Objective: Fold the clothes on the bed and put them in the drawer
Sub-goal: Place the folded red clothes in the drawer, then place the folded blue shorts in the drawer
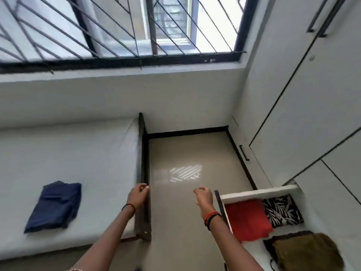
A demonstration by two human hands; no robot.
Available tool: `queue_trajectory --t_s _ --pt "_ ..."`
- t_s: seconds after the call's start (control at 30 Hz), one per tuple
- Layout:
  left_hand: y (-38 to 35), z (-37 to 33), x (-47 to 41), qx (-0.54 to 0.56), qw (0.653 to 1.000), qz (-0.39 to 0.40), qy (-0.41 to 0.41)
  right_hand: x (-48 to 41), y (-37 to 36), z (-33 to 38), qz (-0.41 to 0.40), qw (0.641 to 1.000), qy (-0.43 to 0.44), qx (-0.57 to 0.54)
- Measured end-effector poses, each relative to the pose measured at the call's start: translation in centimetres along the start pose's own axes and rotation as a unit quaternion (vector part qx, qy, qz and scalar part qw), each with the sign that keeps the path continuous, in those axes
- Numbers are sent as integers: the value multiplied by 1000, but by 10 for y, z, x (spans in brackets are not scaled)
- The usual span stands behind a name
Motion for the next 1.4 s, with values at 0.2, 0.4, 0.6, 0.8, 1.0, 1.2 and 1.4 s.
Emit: queue_trajectory --t_s 0.2,0.4,0.6,0.8,1.0,1.2,1.4 --pt "109 62 -5 152 981 -83 84 27 -117 24 81 996 35 33" --pt "199 133 -16 234 955 -119 137 60 -239 16 132 988 46 69" --pt "277 207 -34 278 932 -147 179 91 -351 -1 184 978 23 91" --pt "324 267 -36 350 889 -180 233 118 -434 -21 226 969 -12 98" --pt "337 315 -55 397 849 -193 291 116 -493 -36 264 957 -42 111" --pt "339 338 -91 420 824 -184 332 85 -547 -48 284 946 -42 150" --pt "331 387 -142 408 804 -190 388 36 -622 -67 290 922 -34 253"
Point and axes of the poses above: each hand's wrist, its own x-axis away from the middle knuckle, its own y-axis out of the back of the hand, z = x × y, the point moved 7 cm from there along -x, towards the middle knuckle, and after that the axes turned 3 degrees about y, right-handed, at the moved point
